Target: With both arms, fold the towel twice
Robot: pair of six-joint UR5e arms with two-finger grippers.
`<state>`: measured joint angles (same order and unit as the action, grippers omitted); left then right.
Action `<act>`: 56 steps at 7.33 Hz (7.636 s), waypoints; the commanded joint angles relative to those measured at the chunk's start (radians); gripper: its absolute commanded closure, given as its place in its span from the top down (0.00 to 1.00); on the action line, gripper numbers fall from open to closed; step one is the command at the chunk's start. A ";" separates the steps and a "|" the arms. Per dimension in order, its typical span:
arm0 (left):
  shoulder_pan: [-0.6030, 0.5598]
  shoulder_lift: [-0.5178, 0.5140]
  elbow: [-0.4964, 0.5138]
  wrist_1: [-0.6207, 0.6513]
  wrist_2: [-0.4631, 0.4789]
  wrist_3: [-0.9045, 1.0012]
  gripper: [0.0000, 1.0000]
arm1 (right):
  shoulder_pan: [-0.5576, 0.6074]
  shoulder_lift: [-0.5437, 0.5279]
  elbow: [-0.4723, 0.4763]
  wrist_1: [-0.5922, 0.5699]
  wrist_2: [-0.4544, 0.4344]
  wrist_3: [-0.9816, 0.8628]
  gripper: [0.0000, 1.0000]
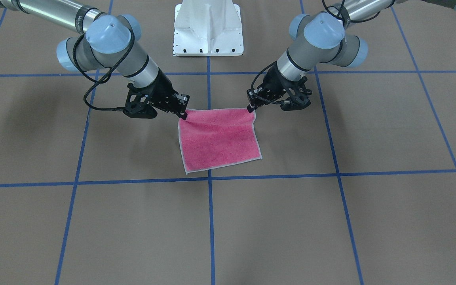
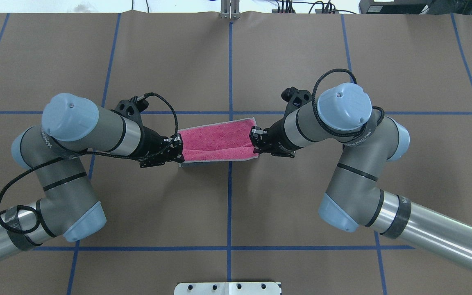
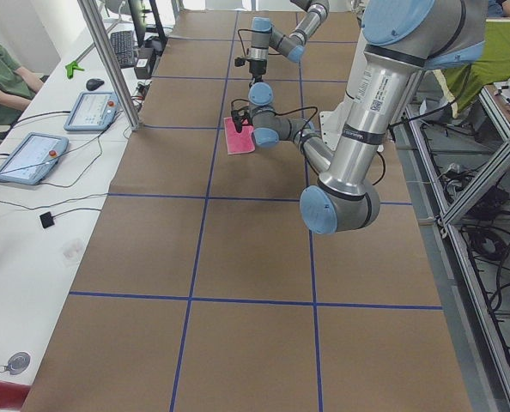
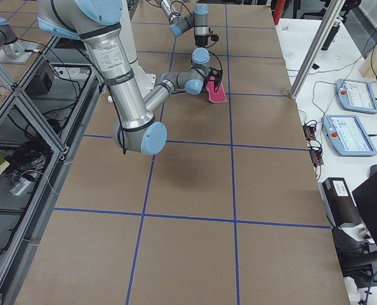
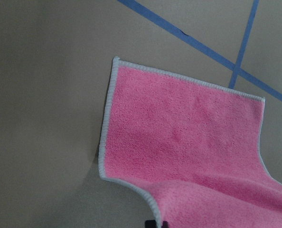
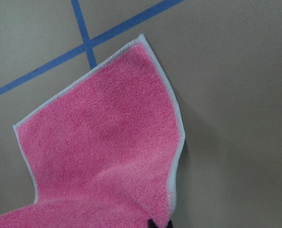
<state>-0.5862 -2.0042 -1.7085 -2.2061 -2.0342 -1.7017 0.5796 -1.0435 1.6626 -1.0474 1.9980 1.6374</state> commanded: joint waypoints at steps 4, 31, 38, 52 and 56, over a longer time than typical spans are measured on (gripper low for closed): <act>-0.001 -0.015 0.029 -0.001 0.002 -0.004 0.00 | 0.019 0.062 -0.159 0.073 -0.050 -0.001 0.00; -0.027 -0.181 0.259 -0.003 0.011 -0.053 1.00 | 0.133 0.097 -0.231 0.076 0.027 -0.054 0.99; -0.021 -0.226 0.346 -0.072 0.011 -0.094 1.00 | 0.152 0.095 -0.228 0.078 0.047 -0.053 0.99; -0.015 -0.392 0.553 -0.135 0.060 -0.096 1.00 | 0.174 0.059 -0.218 0.081 0.067 -0.074 0.99; -0.017 -0.401 0.560 -0.136 0.063 -0.096 1.00 | 0.175 0.053 -0.215 0.081 0.068 -0.074 0.99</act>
<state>-0.6026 -2.4039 -1.1511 -2.3415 -1.9725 -1.7978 0.7544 -0.9892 1.4465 -0.9664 2.0657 1.5622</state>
